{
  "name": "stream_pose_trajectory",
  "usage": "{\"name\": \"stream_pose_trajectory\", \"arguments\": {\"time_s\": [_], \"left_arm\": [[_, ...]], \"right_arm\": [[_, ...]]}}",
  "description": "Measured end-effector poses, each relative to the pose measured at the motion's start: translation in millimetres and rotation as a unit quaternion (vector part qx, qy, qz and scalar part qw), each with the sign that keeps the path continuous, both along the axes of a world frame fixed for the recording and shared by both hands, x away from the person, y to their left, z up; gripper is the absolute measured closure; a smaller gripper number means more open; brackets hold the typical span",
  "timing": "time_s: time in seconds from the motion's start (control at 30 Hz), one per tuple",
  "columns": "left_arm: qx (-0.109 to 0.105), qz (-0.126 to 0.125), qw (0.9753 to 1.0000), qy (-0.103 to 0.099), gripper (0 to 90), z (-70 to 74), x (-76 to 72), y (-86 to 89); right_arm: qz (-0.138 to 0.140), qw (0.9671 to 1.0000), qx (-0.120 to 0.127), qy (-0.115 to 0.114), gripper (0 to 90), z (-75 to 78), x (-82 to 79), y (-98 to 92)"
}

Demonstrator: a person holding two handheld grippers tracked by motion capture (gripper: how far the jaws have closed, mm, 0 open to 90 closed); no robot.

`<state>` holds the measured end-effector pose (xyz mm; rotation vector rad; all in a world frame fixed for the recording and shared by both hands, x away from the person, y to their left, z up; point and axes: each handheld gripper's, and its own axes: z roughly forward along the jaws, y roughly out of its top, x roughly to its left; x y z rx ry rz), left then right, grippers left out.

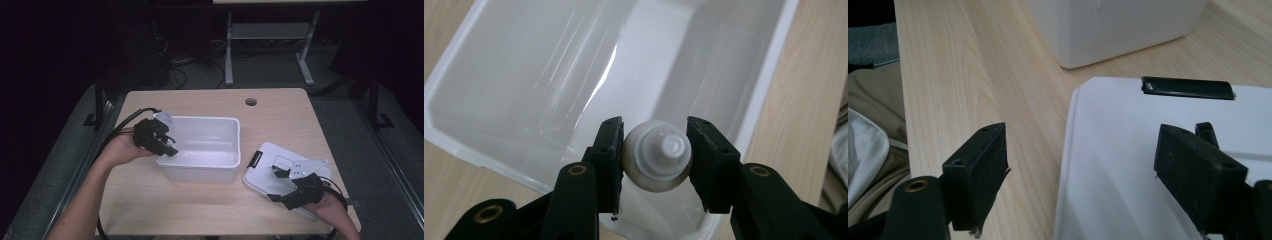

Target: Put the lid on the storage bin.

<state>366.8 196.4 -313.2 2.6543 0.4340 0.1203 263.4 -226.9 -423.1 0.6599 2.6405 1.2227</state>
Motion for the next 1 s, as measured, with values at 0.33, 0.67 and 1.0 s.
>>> {"name": "stream_pose_trajectory", "arguments": {"time_s": [0.33, 0.67, 1.0], "left_arm": [[0.014, 0.001, 0.9999, 0.004, 59.8, -9.5, 4.1, -6.0], [0.038, 0.001, 0.9992, 0.015, 59.7, -26.2, 6.7, -11.2], [0.058, 0.001, 0.9982, 0.018, 59.7, -35.4, 12.3, -14.9]], "right_arm": [[0.004, 1.0, 0.002, -0.002, 20.7, -0.2, 0.7, -0.6], [0.006, 1.0, 0.003, -0.002, 20.7, -0.7, 0.5, -0.7], [0.01, 0.9999, 0.001, 0.004, 20.7, -2.0, 0.4, 2.6]]}}
